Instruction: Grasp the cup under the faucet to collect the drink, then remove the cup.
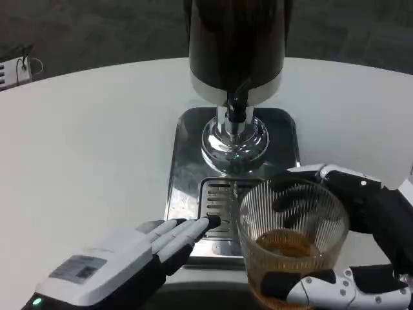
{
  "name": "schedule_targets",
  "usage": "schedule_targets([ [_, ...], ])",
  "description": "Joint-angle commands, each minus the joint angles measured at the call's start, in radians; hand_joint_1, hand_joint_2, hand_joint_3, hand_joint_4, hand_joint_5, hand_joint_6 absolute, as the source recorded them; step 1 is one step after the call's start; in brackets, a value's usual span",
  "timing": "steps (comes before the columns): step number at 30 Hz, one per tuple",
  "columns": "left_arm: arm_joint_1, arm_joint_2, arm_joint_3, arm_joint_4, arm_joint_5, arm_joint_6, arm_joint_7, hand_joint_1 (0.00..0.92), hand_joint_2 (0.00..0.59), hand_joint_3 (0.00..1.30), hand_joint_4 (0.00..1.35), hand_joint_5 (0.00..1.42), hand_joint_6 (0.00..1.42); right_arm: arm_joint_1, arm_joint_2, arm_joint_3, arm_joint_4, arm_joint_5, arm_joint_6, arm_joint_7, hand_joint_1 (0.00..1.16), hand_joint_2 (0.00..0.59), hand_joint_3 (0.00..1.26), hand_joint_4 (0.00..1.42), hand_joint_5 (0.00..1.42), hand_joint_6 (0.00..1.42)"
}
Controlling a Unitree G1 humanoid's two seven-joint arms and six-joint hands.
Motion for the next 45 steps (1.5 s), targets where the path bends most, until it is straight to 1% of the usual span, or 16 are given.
schedule_targets([
  [1, 0.019, 0.008, 0.013, -0.013, -0.007, 0.007, -0.012, 0.0, 0.055, 0.0, 0.0, 0.0, 0.0, 0.003, 0.011, 0.001, -0.028, 0.015, -0.006, -0.008, 1.01, 0.202, 1.07, 1.33, 1.42, 1.42],
  [23, 0.029, 0.009, 0.021, -0.019, -0.011, 0.009, -0.015, 0.0, 0.055, 0.0, 0.0, 0.0, 0.0, 0.0, 0.014, -0.007, -0.032, 0.019, -0.001, -0.009, 1.01, 0.202, 1.07, 1.33, 1.42, 1.42],
  [45, 0.018, 0.01, 0.017, -0.018, -0.013, 0.023, -0.027, 0.0, 0.055, 0.0, 0.0, 0.0, 0.0, -0.006, 0.019, -0.017, -0.022, 0.018, -0.004, -0.012, 1.01, 0.202, 1.06, 1.33, 1.42, 1.42],
])
